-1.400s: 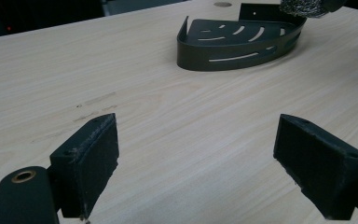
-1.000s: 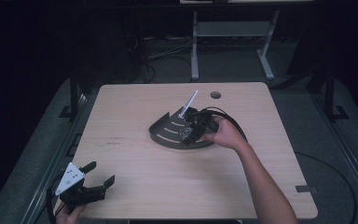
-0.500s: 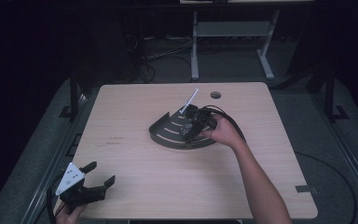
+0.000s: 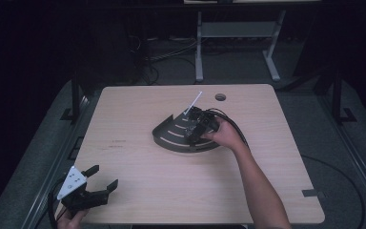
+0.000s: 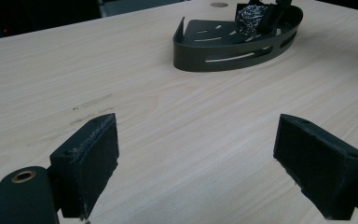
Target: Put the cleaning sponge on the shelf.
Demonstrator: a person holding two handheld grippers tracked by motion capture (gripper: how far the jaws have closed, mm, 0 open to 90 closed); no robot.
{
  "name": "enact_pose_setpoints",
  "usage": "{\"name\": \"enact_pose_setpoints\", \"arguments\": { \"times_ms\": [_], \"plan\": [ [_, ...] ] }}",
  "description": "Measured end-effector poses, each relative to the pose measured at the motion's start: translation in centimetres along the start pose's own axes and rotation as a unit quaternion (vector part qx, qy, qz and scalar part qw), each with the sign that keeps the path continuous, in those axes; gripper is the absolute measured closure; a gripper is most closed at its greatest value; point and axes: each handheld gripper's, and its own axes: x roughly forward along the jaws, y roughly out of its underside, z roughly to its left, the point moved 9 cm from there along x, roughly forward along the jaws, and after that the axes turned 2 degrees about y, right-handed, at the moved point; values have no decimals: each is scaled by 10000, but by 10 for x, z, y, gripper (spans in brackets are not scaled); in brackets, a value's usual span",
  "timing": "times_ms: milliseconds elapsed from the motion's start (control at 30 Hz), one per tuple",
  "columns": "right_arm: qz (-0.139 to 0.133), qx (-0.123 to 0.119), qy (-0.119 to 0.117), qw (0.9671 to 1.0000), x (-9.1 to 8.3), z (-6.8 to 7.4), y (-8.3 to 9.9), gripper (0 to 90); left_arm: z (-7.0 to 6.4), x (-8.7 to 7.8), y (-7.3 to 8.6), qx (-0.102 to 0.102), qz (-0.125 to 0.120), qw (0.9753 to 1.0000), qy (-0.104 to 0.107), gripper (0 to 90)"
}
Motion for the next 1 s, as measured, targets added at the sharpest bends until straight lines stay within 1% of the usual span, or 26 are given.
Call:
{"name": "enact_pose_setpoints", "arguments": {
  "times_ms": [133, 200, 467, 567, 633, 767, 800, 900, 1000],
  "plan": [
    [61, 138, -9, 9999, 6, -4, 1, 309, 0, 2, 0, -13, 2, 10000, 8, 133],
    [135, 159, 18, 9998, 8, -6, 3, 309, 0, 2, 0, -3, 23, 10000, 10, 132],
    [93, 257, -33, 9996, 13, -10, 3, 306, 1, 2, 1, -14, 23, 10000, 3, 133],
    [116, 260, 8, 9996, 15, -11, 2, 306, 2, 2, 1, -19, 40, 10000, -16, 133],
    [105, 259, -27, 9996, 15, -10, 0, 306, 2, 1, 1, -47, 1, 10000, -9, 133],
    [131, 239, 23, 9996, 17, -11, -3, 305, 4, 1, 3, -57, 37, 10000, -15, 132],
    [162, 219, 73, 9996, 18, -11, -3, 305, 4, 0, 3, -62, 19, 10000, -18, 133],
    [174, 239, 50, 9996, 21, -12, -4, 303, 5, 0, 2, -82, -2, 10000, -34, 133],
    [198, 235, 72, 9995, 22, -12, -4, 300, 6, -1, 3, -55, 25, 10000, -37, 133]
  ]
}}
